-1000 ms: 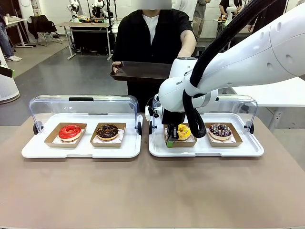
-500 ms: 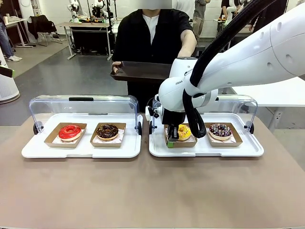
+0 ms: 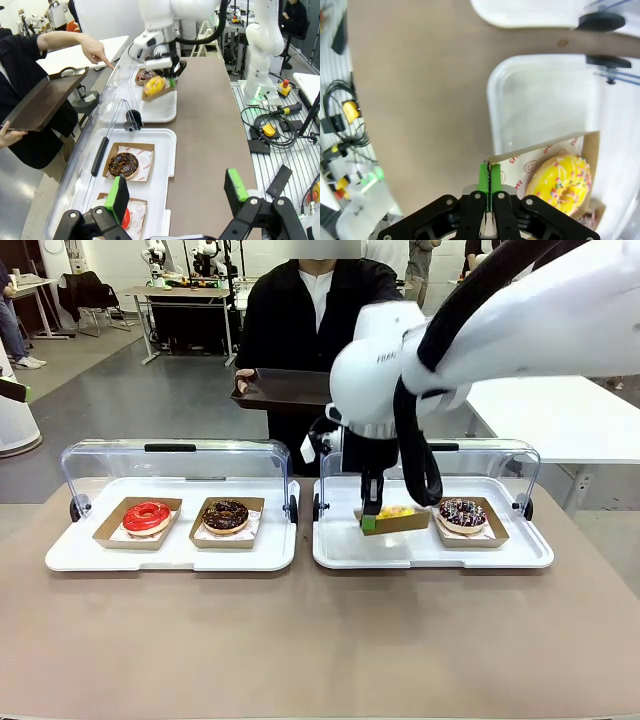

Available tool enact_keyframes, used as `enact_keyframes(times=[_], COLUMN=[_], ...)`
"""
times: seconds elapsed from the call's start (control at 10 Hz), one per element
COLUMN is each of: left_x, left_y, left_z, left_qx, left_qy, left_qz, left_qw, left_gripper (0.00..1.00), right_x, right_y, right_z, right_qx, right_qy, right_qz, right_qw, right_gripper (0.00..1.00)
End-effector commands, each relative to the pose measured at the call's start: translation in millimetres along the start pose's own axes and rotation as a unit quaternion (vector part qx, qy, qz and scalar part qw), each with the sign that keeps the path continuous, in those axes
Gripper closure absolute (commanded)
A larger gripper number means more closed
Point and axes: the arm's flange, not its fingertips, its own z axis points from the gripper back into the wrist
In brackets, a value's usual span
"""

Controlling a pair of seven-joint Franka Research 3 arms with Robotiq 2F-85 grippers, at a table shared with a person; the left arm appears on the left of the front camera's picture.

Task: Provide the desired donut to the person.
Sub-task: Pick up and lift the Paper togo box containing the Donut pointed at by the person.

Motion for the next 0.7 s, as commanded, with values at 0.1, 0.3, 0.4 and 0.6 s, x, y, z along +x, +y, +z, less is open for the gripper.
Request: enact_keyframes(times=[0.1, 0.3, 0.4, 0.6], left_x=[2.7, 2.7, 2.7, 2.7], left_y=[-0.6, -0.6, -0.6, -0.6], left_z=[-0.2, -0.2, -0.2, -0.2], left_qx=[-0.001, -0.001, -0.001, -0.001], left_qy=[-0.008, -0.008, -0.008, -0.008], left_qz=[-0.002, -0.002, -0.002, -0.002], left_qw=[1.000, 1.000, 1.000, 1.000], left_gripper=[0.00, 0.00, 0.00, 0.00], right_x=[-7.2, -8.3, -7.0, -3.6], right_y=[63.2, 105.2, 117.5, 129.7], right_z=[58.8, 105.5, 126.9, 164.5], right_qx=[-0.027, -0.053, -0.066, -0.092], right_qy=[0.010, 0.003, -0.001, -0.006], right_qz=[-0.003, -0.007, -0.012, -0.026], right_qw=[1.000, 0.999, 0.998, 0.995], right_gripper=[1.00, 1.00, 1.00, 1.00])
